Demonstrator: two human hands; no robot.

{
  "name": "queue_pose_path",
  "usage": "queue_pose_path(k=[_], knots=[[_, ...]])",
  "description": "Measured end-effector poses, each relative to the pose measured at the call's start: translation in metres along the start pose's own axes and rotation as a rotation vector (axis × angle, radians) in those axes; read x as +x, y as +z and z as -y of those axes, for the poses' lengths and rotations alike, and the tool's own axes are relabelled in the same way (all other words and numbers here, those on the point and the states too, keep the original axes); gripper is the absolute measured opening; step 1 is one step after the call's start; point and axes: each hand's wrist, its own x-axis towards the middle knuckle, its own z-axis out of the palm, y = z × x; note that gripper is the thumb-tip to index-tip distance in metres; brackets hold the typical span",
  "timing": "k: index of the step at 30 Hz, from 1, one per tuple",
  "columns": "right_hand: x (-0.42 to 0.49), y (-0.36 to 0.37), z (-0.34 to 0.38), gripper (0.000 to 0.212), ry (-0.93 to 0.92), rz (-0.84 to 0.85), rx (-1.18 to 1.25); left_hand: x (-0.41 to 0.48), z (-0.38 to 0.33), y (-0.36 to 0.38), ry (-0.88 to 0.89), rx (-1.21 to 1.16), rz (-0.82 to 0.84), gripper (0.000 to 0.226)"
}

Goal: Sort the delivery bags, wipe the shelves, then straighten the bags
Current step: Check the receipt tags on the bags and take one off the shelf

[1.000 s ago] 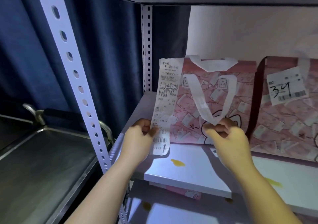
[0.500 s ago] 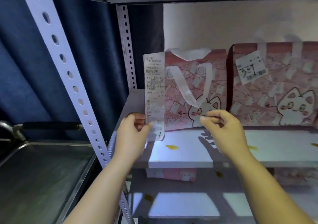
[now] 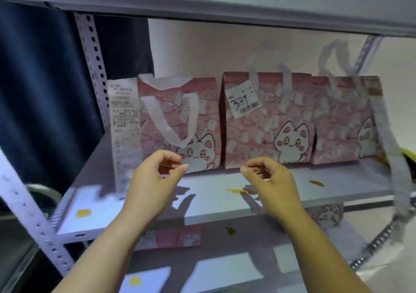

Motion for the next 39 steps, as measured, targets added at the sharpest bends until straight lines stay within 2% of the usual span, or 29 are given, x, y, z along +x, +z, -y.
queue_pose_path(k=[6, 14, 18, 21, 25, 39], knots=[[0.044, -0.057, -0.02, 0.006, -0.101, 0.017, -0.066, 0.022, -0.018, 0.07, 0.016, 0.043, -0.041, 0.011], [0.098, -0.103, -0.04, 0.008, -0.148, 0.05, -0.036, 0.058, -0.045, 0.13, 0.067, 0.275, -0.173, 0.034], [0.108, -0.109, -0.045, 0.009, -0.163, 0.094, 0.02, 0.074, -0.052, 0.139, 0.153, 0.389, -0.216, 0.032], [0.113, -0.111, -0.046, 0.009, -0.164, 0.115, 0.042, 0.079, -0.054, 0.143, 0.232, 0.515, -0.238, 0.04], [0.117, -0.112, -0.05, 0.009, -0.145, 0.112, 0.054, 0.084, -0.05, 0.144, 0.144, 0.657, -0.165, 0.041], [0.112, -0.109, -0.045, 0.013, -0.123, 0.074, 0.045, 0.08, -0.055, 0.136, 0.187, 0.623, -0.161, 0.039]])
